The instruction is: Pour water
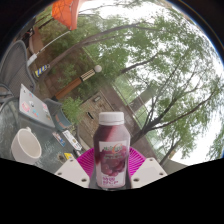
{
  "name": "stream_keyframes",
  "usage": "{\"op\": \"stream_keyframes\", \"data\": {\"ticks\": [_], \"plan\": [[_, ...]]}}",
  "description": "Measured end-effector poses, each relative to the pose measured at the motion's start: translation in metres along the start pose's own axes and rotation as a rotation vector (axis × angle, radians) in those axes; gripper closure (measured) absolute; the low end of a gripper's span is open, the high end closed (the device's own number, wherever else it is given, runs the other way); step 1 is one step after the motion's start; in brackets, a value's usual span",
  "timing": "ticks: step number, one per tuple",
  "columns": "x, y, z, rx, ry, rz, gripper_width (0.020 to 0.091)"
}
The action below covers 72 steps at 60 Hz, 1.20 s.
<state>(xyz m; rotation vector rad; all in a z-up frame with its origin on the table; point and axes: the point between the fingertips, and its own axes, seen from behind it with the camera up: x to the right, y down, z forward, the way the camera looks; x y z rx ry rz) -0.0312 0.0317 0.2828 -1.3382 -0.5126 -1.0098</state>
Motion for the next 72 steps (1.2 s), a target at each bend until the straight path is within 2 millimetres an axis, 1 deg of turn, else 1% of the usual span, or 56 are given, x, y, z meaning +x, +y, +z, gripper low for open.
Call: {"op": "stream_keyframes", "data": {"ticks": [2, 3, 5, 6, 7, 8, 9, 10, 12, 13, 14, 16, 17, 19, 20, 21, 22, 25, 26, 27, 29, 30, 31, 34, 35, 37, 39, 41, 45, 46, 51, 52, 61, 64, 67, 72], "plan": [[-0.004, 0.016, -0.008, -0.039, -0.025, 0.259, 0.0692], [-0.013, 0.025, -0.007, -0.056, -0.043, 0.387, 0.0691], [-0.026, 0.038, -0.016, -0.087, -0.090, 0.622, 0.0692], [-0.039, 0.045, -0.014, -0.105, -0.114, 0.727, 0.0691], [-0.047, 0.051, -0.018, -0.124, -0.136, 0.821, 0.0690], [-0.055, 0.058, -0.022, -0.143, -0.158, 0.900, 0.0690], [-0.068, 0.065, -0.018, -0.165, -0.178, 0.966, 0.0690], [-0.077, 0.071, -0.022, -0.184, -0.197, 1.018, 0.0690], [-0.093, 0.084, -0.030, -0.220, -0.223, 1.095, 0.0690], [-0.103, 0.092, -0.023, -0.237, -0.228, 1.118, 0.0689], [-0.109, 0.099, -0.026, -0.250, -0.232, 1.133, 0.0690], [-0.120, 0.111, -0.031, -0.271, -0.242, 1.144, 0.0689], [-0.128, 0.113, -0.025, -0.283, -0.251, 1.141, 0.0690], [-0.138, 0.123, -0.032, -0.302, -0.269, 1.131, 0.0690], [-0.144, 0.121, -0.027, -0.313, -0.278, 1.127, 0.0691], [-0.148, 0.124, -0.031, -0.321, -0.287, 1.118, 0.0689], [-0.151, 0.129, -0.030, -0.329, -0.297, 1.101, 0.0689], [-0.158, 0.138, -0.040, -0.344, -0.320, 1.064, 0.0689], [-0.159, 0.142, -0.039, -0.347, -0.323, 1.052, 0.0688], [-0.162, 0.140, -0.041, -0.347, -0.325, 1.042, 0.0688], [-0.162, 0.144, -0.043, -0.351, -0.328, 1.020, 0.0689], [-0.161, 0.147, -0.043, -0.356, -0.328, 1.009, 0.0690], [-0.167, 0.142, -0.034, -0.363, -0.326, 0.996, 0.0689], [-0.167, 0.148, -0.037, -0.374, -0.335, 0.967, 0.0689], [-0.173, 0.144, -0.033, -0.379, -0.340, 0.958, 0.0688], [-0.168, 0.142, -0.034, -0.363, -0.338, 0.943, 0.0688], [-0.166, 0.143, -0.038, -0.367, -0.342, 0.930, 0.0673], [-0.169, 0.142, -0.040, -0.365, -0.337, 0.937, 0.0649], [-0.166, 0.144, -0.045, -0.376, -0.329, 0.972, 0.0646], [-0.165, 0.145, -0.045, -0.379, -0.328, 0.982, 0.0634], [-0.164, 0.144, -0.045, -0.376, -0.336, 0.990, 0.0633], [-0.164, 0.144, -0.045, -0.376, -0.337, 0.988, 0.0614], [-0.169, 0.144, -0.045, -0.387, -0.341, 0.970, 0.0533], [-0.172, 0.145, -0.047, -0.412, -0.357, 0.982, 0.0492], [-0.171, 0.145, -0.047, -0.416, -0.362, 1.004, 0.0455], [-0.166, 0.148, -0.047, -0.403, -0.347, 1.021, 0.0454]]}}
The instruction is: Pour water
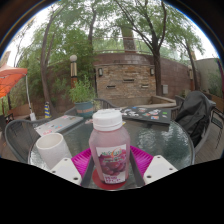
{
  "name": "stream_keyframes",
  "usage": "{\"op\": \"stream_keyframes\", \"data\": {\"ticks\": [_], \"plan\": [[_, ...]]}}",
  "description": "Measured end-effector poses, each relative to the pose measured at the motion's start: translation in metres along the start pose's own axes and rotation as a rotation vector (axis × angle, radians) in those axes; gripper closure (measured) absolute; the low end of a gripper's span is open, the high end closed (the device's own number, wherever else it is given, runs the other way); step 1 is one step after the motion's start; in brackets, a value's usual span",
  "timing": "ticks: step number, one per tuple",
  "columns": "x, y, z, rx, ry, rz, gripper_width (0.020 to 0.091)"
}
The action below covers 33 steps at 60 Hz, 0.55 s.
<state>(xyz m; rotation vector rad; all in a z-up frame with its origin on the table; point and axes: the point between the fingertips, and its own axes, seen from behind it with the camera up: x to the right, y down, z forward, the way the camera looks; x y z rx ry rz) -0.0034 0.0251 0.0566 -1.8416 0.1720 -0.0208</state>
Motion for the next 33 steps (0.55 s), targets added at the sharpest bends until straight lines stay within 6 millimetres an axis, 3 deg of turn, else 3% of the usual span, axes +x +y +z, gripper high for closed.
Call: {"op": "stream_keyframes", "data": {"ticks": [10, 13, 25, 33], "plan": [[0.009, 0.006, -0.017, -0.038, 0.047, -0.012, 0.0262], [0.013, 0.004, -0.030, -0.019, 0.054, -0.020, 0.0263], [-0.005, -0.002, -0.100, 0.053, 0.029, 0.000, 0.0269], [-0.031, 0.010, -0.134, 0.042, -0.027, -0.001, 0.0270]]}}
